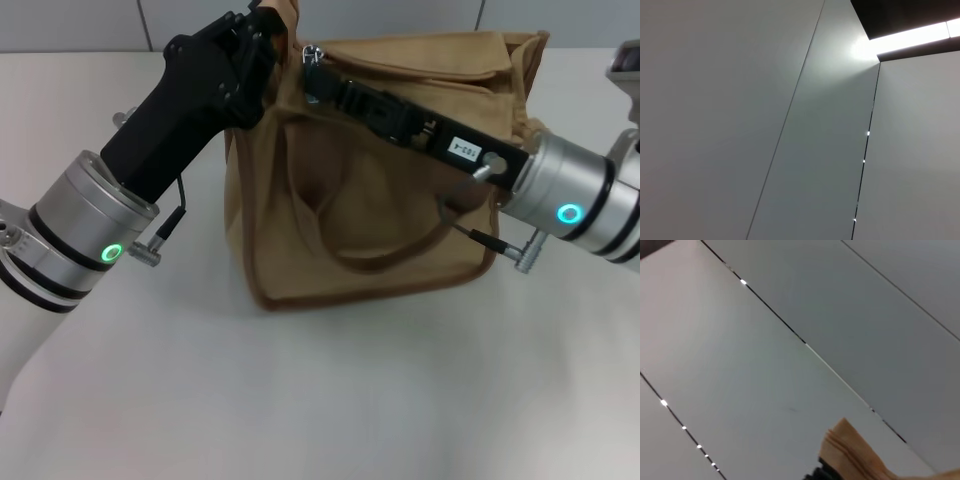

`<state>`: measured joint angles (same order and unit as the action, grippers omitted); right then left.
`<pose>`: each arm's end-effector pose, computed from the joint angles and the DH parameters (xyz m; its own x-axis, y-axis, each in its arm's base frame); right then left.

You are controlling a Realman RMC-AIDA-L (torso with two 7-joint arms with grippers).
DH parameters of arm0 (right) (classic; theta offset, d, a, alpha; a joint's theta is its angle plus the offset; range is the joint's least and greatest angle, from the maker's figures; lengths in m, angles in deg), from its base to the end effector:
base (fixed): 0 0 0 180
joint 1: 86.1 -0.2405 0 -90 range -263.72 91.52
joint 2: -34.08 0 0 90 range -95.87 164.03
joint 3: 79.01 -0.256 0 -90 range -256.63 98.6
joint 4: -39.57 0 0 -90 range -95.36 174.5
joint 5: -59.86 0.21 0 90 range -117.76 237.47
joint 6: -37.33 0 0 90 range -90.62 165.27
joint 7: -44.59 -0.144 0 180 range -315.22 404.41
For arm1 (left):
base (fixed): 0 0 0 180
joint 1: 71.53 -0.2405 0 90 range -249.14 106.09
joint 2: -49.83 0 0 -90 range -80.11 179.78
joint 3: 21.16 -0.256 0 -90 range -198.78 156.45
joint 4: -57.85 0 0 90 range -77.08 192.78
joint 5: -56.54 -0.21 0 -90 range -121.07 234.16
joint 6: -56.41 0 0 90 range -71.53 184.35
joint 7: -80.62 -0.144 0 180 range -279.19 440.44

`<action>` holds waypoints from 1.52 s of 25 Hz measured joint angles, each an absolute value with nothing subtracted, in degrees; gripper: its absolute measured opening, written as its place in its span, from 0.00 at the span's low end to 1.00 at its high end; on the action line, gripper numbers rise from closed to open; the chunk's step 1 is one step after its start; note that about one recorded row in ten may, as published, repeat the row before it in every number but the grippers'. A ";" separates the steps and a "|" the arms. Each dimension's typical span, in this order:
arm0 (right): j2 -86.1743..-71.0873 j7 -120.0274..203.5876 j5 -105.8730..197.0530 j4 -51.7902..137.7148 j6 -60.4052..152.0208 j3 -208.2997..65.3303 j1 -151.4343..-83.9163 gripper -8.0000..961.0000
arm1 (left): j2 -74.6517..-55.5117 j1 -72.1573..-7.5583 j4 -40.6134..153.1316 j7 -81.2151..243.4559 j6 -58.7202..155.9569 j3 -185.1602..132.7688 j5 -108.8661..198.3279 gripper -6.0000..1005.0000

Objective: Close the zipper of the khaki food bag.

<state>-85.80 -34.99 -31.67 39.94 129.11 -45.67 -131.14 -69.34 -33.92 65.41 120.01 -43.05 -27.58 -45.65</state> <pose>0.1701 0.3385 -0.0598 0.2240 -0.5640 -0.7948 -0.5561 -0.7437 0.3710 -0.1948 0.3166 -0.0330 0.2362 -0.0650 0.9695 0.5271 -0.8296 -0.1840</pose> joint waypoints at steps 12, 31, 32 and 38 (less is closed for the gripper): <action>-85.48 -37.49 -31.44 43.44 134.02 -46.21 -127.71 0.01 | -69.34 -35.05 65.40 120.01 -43.28 -27.29 -45.43 0.01; -85.66 -34.69 -31.11 44.93 136.97 -47.37 -126.39 0.09 | -69.30 -35.12 65.36 120.36 -43.84 -26.00 -45.78 0.01; -85.67 -34.22 -31.11 44.84 136.96 -46.90 -126.61 0.10 | -69.30 -35.05 65.39 120.36 -43.84 -26.00 -45.79 0.01; -85.79 -33.66 -30.98 43.50 135.26 -46.08 -128.24 0.14 | -69.34 -34.45 65.41 120.37 -43.84 -26.00 -45.86 0.01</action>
<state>-85.79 -33.66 -30.98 43.50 135.26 -46.08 -128.24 -69.34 -34.45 65.41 120.37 -43.84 -26.00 -45.86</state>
